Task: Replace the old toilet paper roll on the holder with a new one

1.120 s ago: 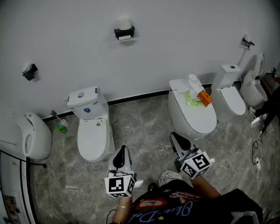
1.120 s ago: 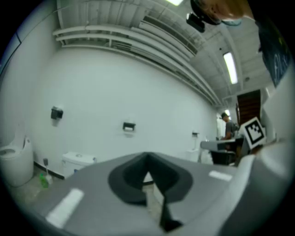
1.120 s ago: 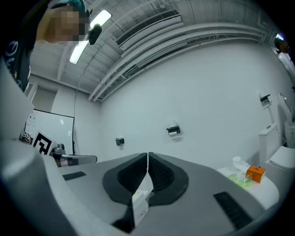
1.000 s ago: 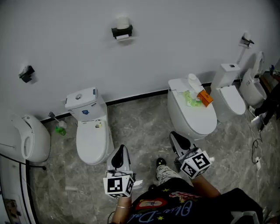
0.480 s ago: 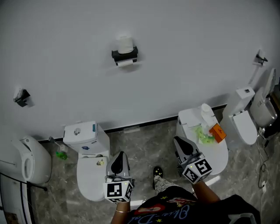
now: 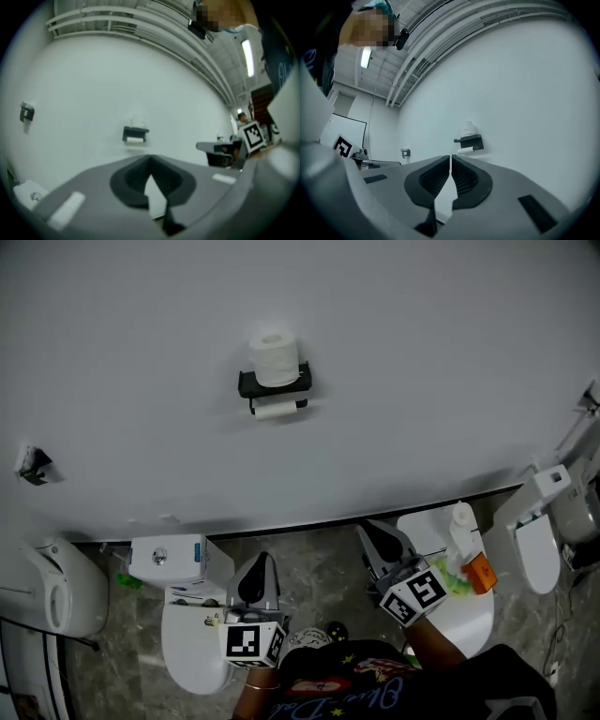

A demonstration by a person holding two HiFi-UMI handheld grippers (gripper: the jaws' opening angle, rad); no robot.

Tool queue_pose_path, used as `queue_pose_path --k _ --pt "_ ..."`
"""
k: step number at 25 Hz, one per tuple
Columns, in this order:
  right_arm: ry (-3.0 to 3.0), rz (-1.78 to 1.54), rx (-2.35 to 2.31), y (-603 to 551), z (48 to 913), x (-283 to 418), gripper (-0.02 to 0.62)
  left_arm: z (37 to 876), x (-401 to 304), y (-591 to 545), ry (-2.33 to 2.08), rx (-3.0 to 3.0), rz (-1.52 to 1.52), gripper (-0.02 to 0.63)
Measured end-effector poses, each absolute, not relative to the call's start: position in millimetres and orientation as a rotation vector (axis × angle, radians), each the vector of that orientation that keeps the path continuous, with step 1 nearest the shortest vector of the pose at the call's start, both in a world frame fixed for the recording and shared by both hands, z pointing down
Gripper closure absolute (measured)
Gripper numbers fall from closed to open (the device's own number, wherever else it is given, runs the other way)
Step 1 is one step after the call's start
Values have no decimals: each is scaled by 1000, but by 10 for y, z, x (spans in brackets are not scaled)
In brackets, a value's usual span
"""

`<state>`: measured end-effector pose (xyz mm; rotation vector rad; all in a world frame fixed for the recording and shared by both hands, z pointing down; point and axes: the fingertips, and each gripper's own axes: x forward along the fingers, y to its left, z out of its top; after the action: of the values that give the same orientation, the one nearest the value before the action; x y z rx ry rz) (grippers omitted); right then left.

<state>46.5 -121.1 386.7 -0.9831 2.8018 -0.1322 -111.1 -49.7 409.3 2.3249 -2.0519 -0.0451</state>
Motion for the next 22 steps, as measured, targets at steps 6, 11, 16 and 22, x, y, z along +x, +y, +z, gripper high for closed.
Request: queue_pose_path --k 6,11,16,22 --pt "2809 -189 -985 -1572 3906 270 580 4088 -1210 -977 -2009 2344 -13 615" --pt "2798 -184 -997 -1833 3869 130 580 4067 -1291 -1339 -1946 2360 -84 615" --pt "2791 -128 -1027 -2010 3779 99 581 4066 -1337 -1876 -1846 2359 -233 615" --pt "2775 -97 -1093 -2153 3686 139 580 4079 -1525 -2658 -1543 2056 -799 554"
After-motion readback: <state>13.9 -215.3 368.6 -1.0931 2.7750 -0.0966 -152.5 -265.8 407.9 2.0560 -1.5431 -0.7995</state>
